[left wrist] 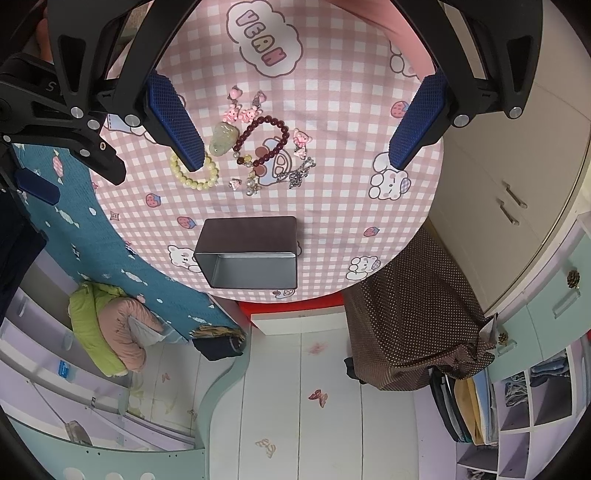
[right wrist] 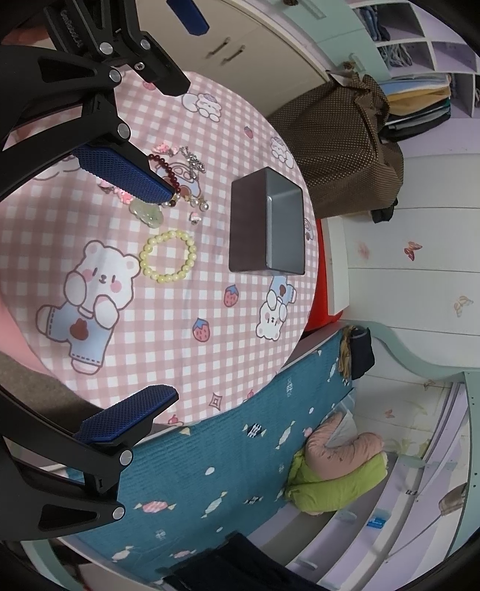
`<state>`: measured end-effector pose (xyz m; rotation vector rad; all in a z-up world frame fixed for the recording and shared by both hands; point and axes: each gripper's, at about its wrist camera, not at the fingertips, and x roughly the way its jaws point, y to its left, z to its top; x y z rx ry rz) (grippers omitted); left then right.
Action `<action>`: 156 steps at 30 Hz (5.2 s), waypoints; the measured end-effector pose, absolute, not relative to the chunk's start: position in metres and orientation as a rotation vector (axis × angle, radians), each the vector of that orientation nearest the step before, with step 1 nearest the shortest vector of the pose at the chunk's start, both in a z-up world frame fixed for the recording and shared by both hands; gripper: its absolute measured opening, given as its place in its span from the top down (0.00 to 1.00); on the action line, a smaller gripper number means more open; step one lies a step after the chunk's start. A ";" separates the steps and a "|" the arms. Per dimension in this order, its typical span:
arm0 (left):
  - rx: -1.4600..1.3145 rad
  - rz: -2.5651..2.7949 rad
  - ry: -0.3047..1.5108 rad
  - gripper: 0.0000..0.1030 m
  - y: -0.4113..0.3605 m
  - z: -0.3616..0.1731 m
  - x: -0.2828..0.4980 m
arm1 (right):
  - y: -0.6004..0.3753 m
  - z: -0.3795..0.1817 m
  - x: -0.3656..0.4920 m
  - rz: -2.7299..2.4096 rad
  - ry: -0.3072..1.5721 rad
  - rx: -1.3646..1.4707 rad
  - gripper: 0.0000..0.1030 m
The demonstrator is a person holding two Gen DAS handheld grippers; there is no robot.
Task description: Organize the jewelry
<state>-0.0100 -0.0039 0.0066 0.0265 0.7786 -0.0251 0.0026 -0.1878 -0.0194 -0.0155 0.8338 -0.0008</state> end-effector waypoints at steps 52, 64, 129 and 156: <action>0.058 -0.136 0.978 0.14 0.012 -0.103 0.063 | -0.190 -0.143 0.089 0.072 0.957 -0.002 0.59; 0.228 -0.222 0.947 0.38 -0.018 -0.111 0.073 | -0.176 -0.142 0.080 0.124 0.900 -0.060 0.90; -0.070 -0.387 0.725 0.94 0.003 0.010 0.158 | -0.168 -0.003 0.140 0.131 0.556 -0.092 0.90; -0.068 -0.268 0.953 0.93 -0.007 -0.078 0.235 | -0.129 -0.094 0.222 0.205 0.826 -0.090 0.88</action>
